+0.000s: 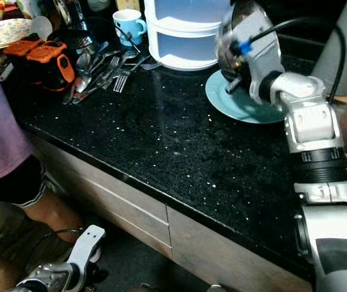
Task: Kitchen organization
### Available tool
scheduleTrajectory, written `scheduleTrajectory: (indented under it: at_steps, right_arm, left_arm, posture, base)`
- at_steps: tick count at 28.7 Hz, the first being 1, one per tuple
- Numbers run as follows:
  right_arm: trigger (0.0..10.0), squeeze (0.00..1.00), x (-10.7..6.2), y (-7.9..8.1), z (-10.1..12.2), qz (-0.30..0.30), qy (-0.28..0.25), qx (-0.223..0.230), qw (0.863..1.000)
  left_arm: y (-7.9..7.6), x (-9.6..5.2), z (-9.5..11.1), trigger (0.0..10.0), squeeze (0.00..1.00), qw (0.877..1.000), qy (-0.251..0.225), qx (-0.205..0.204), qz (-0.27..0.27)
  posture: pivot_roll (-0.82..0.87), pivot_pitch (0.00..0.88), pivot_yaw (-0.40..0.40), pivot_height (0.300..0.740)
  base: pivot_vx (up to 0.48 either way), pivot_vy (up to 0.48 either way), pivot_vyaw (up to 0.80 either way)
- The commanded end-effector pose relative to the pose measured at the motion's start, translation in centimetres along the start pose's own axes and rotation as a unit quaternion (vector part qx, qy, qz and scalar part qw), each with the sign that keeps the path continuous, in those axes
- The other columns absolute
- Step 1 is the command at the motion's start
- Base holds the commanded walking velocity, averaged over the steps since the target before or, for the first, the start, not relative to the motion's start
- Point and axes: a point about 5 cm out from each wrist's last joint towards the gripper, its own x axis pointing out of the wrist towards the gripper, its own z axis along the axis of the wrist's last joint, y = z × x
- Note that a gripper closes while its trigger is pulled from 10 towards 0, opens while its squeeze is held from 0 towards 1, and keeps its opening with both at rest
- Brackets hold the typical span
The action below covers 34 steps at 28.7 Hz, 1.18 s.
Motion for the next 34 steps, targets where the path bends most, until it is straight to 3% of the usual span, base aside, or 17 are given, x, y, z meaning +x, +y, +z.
scheduleTrajectory:
  at_steps: [1, 6, 10, 12, 20, 21, 25, 30, 34]
  right_arm:
    - [0.0, 0.00, -1.3, -0.1, 1.4, 0.000, -0.070, 0.025, 0.997]
    - [0.0, 0.00, -2.4, -0.5, 1.8, -0.005, -0.108, 0.067, 0.992]
    - [0.0, 0.00, -3.6, -1.6, 0.1, -0.041, -0.070, 0.067, 0.994]
    - [0.0, 0.00, -5.6, -3.4, -0.8, -0.101, -0.053, 0.077, 0.991]
    - [0.0, 0.00, -9.2, -6.0, -0.5, -0.162, -0.041, 0.057, 0.984]
    - [0.0, 0.00, -10.4, -6.8, -0.4, -0.182, -0.027, 0.046, 0.982]
    - [0.0, 0.00, -12.3, -7.8, -0.5, -0.209, 0.002, 0.026, 0.978]
    - [0.0, 0.00, -13.5, -8.1, -1.0, -0.212, 0.041, 0.020, 0.976]
    - [0.0, 0.00, -13.7, -6.8, -2.3, -0.163, 0.086, 0.016, 0.983]
  left_arm:
    - [-0.1, 0.0, -0.9, 10.0, 0.00, 1.000, 0.017, 0.001, -0.002]
    - [-0.1, 0.0, -0.9, 10.0, 0.00, 1.000, 0.018, 0.002, -0.002]
    - [0.0, -0.1, -0.9, 10.0, 0.00, 1.000, 0.018, 0.002, -0.002]
    - [0.0, -0.1, -0.9, 10.0, 0.00, 1.000, 0.018, 0.002, -0.002]
    - [0.1, -0.1, -0.9, 10.0, 0.00, 1.000, 0.021, 0.005, -0.002]
    - [0.1, -0.1, -0.9, 10.0, 0.00, 1.000, 0.022, 0.006, -0.003]
    - [0.1, -0.1, -0.9, 10.0, 0.00, 1.000, 0.022, 0.007, -0.003]
    - [0.1, -0.1, -0.9, 10.0, 0.00, 1.000, 0.023, 0.008, -0.004]
    - [0.1, -0.1, -0.9, 10.0, 0.00, 1.000, 0.023, 0.009, -0.006]
  posture:
    - [0.00, 0.126, 0.016, 0.740]
    - [0.00, 0.126, 0.018, 0.740]
    - [0.00, 0.123, 0.017, 0.740]
    - [0.00, 0.123, 0.022, 0.740]
    - [-0.01, 0.122, 0.033, 0.740]
    - [-0.02, 0.120, 0.036, 0.740]
    - [-0.02, 0.120, 0.036, 0.740]
    - [-0.03, 0.120, 0.040, 0.740]
    - [-0.03, 0.120, 0.040, 0.740]
  base:
    - [0.000, 0.000, 0.00]
    - [0.000, 0.000, 0.00]
    - [0.000, 0.000, 0.00]
    - [0.000, 0.000, 0.00]
    - [0.000, 0.000, 0.00]
    - [0.000, 0.000, 0.00]
    - [0.000, 0.000, 0.00]
    - [0.000, 0.000, -0.32]
    - [0.000, 0.000, -0.80]
